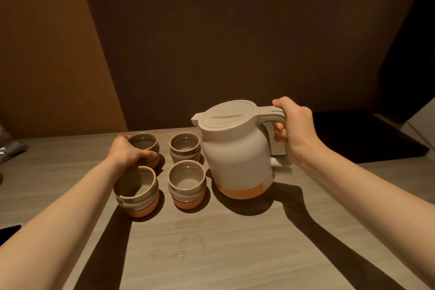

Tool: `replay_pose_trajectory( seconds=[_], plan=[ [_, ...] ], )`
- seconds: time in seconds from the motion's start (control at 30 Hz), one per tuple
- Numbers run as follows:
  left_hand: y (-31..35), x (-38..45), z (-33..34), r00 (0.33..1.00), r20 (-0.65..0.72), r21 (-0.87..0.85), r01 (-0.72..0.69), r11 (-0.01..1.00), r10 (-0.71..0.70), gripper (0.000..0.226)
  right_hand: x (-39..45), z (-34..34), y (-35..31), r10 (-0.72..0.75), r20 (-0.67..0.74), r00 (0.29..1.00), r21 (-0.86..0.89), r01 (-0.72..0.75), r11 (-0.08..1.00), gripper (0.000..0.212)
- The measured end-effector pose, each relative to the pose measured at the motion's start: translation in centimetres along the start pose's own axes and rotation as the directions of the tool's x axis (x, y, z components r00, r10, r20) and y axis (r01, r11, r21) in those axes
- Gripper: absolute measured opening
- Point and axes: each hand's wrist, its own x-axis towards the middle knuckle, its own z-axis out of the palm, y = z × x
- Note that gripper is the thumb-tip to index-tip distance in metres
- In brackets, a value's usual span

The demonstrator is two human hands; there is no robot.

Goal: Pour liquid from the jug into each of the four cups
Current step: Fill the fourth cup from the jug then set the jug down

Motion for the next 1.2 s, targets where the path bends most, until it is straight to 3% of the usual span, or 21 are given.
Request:
replay_pose_trajectory(
  seconds=[0.27,0.5,0.63,0.73,1.0,1.13,1.2],
  plan=[
    [0.1,-0.2,-0.2,0.998,0.050,0.049,0.040,0.998,-0.043,0.090,-0.3,-0.3,0.2,-0.004,0.009,1.000,0.009,0.004,1.000,0.041],
    [0.2,-1.5,-0.7,0.997,0.074,0.022,-0.013,1.000,0.011,0.113,-1.1,-0.9,-0.1,-0.002,-0.004,1.000,0.028,0.002,1.000,0.041],
    [1.7,-2.8,-1.0,0.981,-0.110,-0.004,-0.159,0.987,0.157,0.096,-1.7,-1.6,-0.6,-0.005,-0.009,1.000,0.026,0.005,1.000,0.041],
    [3.4,-4.2,-0.6,0.961,-0.141,-0.029,-0.246,0.969,0.239,0.080,-2.4,-2.1,-1.0,-0.011,-0.023,1.000,0.034,0.012,0.999,0.041],
    [8.0,-10.2,2.5,0.923,-0.042,-0.180,-0.384,0.906,0.383,0.053,-4.9,-3.4,-2.4,-0.029,-0.031,0.999,0.040,0.030,0.999,0.043],
    [9.7,-13.7,4.1,0.930,0.100,-0.345,-0.302,0.889,0.355,0.040,-6.0,-4.1,-2.9,-0.033,-0.040,0.999,0.029,0.034,0.999,0.043],
    [10.4,-14.9,4.8,0.938,0.172,-0.465,-0.192,0.864,0.302,0.042,-6.5,-4.5,-3.1,-0.035,-0.050,0.998,0.032,0.037,0.999,0.042]
  ],
)
